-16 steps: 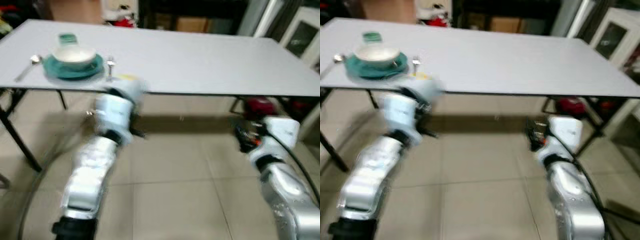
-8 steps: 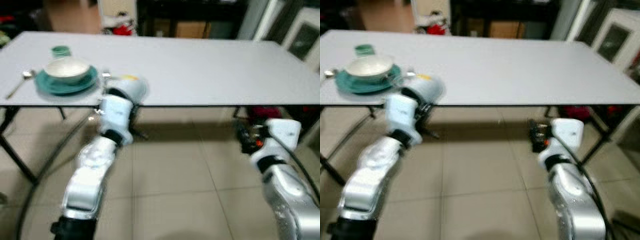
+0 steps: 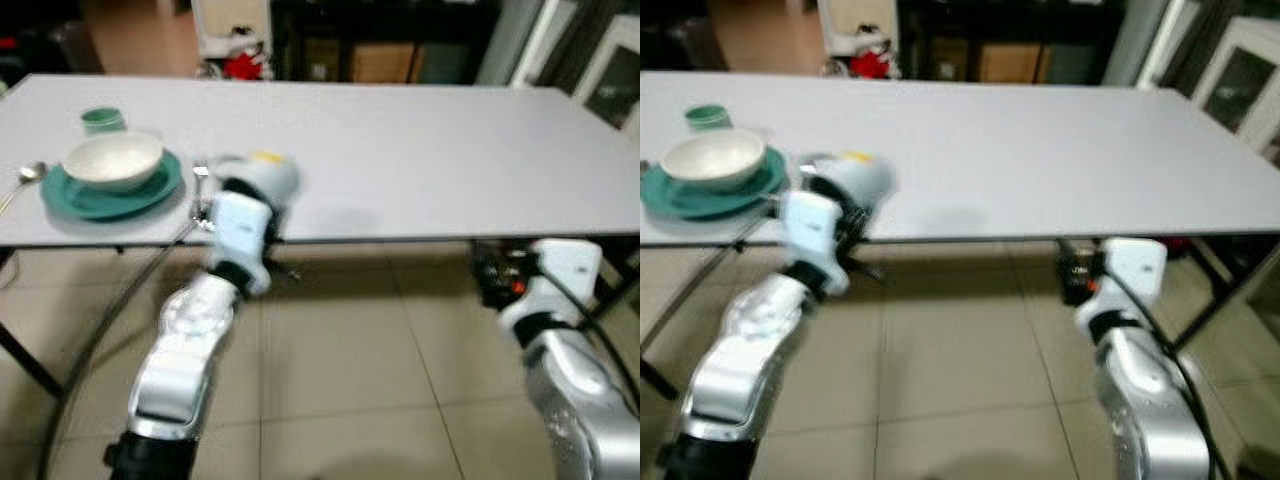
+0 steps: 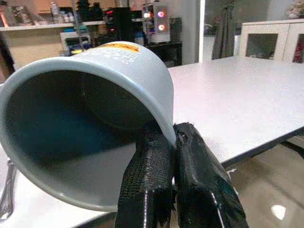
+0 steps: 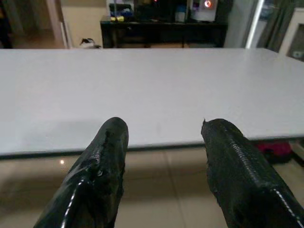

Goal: Setting the table

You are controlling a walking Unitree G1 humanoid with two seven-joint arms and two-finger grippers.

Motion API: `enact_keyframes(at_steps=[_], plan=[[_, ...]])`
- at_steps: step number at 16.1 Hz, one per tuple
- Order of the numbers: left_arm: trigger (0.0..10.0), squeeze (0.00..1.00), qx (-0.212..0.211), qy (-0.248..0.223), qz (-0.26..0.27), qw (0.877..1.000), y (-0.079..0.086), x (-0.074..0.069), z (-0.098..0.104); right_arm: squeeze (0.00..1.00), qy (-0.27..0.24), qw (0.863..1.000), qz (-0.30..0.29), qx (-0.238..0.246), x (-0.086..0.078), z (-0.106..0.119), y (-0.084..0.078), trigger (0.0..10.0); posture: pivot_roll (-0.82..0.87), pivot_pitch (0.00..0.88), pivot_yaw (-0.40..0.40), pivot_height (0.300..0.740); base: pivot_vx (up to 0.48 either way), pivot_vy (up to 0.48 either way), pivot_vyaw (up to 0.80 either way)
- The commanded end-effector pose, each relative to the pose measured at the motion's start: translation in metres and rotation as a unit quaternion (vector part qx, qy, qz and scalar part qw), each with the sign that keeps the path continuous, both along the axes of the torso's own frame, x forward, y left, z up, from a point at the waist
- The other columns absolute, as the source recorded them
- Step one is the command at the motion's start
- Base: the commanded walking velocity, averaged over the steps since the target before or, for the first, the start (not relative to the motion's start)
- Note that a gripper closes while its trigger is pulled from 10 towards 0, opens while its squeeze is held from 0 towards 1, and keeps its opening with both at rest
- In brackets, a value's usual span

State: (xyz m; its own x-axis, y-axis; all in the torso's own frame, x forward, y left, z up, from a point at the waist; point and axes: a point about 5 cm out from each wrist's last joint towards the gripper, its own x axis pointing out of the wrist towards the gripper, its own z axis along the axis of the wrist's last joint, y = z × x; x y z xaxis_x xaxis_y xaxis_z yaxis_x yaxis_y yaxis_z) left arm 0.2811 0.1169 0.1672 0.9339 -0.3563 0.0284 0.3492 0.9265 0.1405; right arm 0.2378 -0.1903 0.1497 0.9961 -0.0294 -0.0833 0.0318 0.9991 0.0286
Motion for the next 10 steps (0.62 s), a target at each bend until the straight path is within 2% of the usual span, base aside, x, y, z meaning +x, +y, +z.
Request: enact_keyframes(at_steps=[1,10], plan=[[10.0,0.0,0.005,-0.014,0.016,1.0,0.0108,0.0019,0.006,0.0,-0.013,1.0,0.01,0.002,0.001,0.0059,0.0063,10.0,0.01,0.0,-0.049,0.74,0.379,0.0,0.0],[10.0,0.0,0.008,-0.016,0.012,1.0,0.0096,0.0029,0.0064,0.0,-0.017,1.0,0.012,0.002,0.0028,0.0069,0.007,10.0,0.01,0.0,-0.049,0.74,0.381,0.0,0.0]])
